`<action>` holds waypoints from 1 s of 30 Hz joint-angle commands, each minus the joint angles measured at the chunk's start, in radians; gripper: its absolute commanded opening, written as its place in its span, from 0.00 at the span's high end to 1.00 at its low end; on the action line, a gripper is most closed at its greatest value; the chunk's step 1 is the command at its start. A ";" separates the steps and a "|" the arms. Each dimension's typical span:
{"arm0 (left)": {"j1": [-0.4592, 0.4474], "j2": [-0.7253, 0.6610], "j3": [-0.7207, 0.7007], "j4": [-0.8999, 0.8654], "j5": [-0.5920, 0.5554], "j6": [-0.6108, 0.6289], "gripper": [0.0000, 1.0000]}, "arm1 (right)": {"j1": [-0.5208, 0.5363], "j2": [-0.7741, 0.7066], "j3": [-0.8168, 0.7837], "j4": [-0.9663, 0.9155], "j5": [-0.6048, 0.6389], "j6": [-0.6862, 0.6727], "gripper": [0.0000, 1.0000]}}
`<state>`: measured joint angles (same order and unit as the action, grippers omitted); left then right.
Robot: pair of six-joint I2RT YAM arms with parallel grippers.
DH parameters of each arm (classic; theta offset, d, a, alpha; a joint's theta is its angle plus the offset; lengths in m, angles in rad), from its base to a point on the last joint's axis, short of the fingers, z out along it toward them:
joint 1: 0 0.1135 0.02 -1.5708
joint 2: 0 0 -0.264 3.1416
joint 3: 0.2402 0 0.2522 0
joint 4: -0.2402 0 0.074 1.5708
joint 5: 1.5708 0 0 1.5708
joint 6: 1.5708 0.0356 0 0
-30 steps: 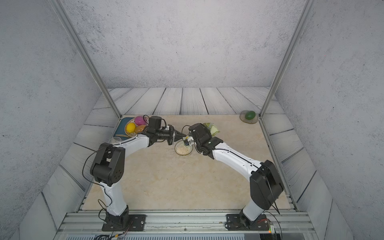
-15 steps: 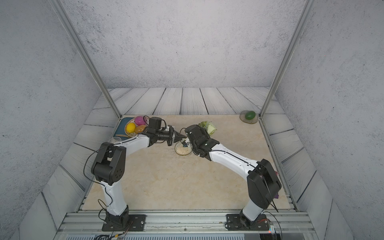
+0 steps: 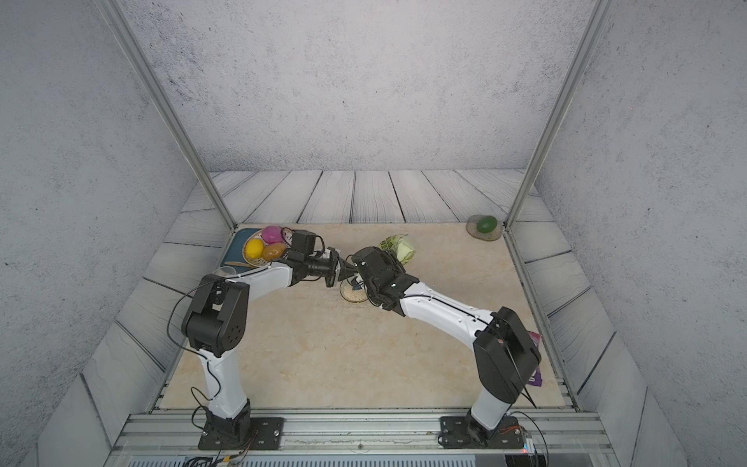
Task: Pour the oats into the breakfast bowl
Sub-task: Pour the oats into the bowl.
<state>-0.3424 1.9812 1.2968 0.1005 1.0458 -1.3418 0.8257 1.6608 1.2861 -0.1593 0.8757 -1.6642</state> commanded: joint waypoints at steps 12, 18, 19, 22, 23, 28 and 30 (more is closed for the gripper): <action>0.013 0.037 0.023 -0.007 -0.017 0.034 1.00 | 0.057 -0.015 0.065 0.185 0.083 -0.048 1.00; 0.013 0.043 0.028 -0.007 -0.013 0.036 1.00 | 0.073 0.001 0.069 0.205 0.098 -0.068 1.00; 0.013 0.044 0.030 -0.007 -0.013 0.036 1.00 | 0.076 0.003 0.071 0.213 0.099 -0.070 1.00; 0.013 0.048 0.029 -0.005 -0.013 0.036 1.00 | 0.078 0.008 0.078 0.218 0.100 -0.079 1.00; 0.014 0.048 0.027 -0.004 -0.013 0.036 1.00 | 0.079 0.008 0.081 0.217 0.099 -0.079 1.00; 0.014 0.054 0.032 0.011 -0.008 0.027 1.00 | 0.084 0.017 0.108 0.216 0.101 -0.089 1.00; 0.014 0.053 0.034 0.015 -0.008 0.024 1.00 | 0.084 0.017 0.111 0.218 0.098 -0.092 1.00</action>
<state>-0.3336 2.0045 1.2999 0.0948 1.0607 -1.3247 0.8837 1.7084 1.3052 -0.1009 0.9218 -1.7527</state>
